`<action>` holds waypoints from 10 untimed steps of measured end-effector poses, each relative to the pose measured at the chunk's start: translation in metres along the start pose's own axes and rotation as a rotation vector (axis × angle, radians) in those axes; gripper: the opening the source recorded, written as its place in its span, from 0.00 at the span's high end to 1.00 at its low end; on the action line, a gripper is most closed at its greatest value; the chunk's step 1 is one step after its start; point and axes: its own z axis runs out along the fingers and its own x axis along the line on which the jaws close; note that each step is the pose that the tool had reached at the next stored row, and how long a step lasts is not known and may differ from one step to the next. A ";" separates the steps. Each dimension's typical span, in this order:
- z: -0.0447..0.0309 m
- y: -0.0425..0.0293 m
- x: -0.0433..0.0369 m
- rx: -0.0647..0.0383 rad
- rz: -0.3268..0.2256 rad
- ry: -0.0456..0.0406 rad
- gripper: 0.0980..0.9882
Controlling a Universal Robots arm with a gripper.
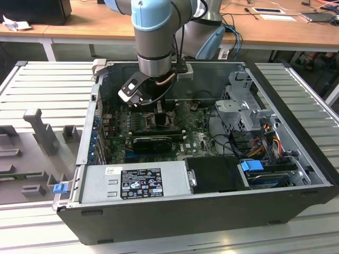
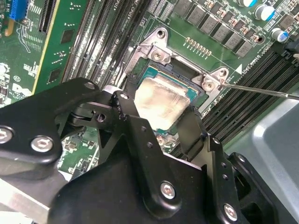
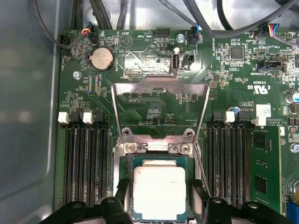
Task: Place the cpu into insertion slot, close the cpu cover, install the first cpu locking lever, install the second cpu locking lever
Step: 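Place the cpu into insertion slot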
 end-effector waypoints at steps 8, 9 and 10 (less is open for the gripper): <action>0.0001 0.0000 0.0051 0.000 0.000 0.0008 0.42; -0.0006 0.0000 0.0049 0.000 0.000 0.0003 0.42; -0.0016 0.0002 0.0050 0.000 0.000 0.0005 0.42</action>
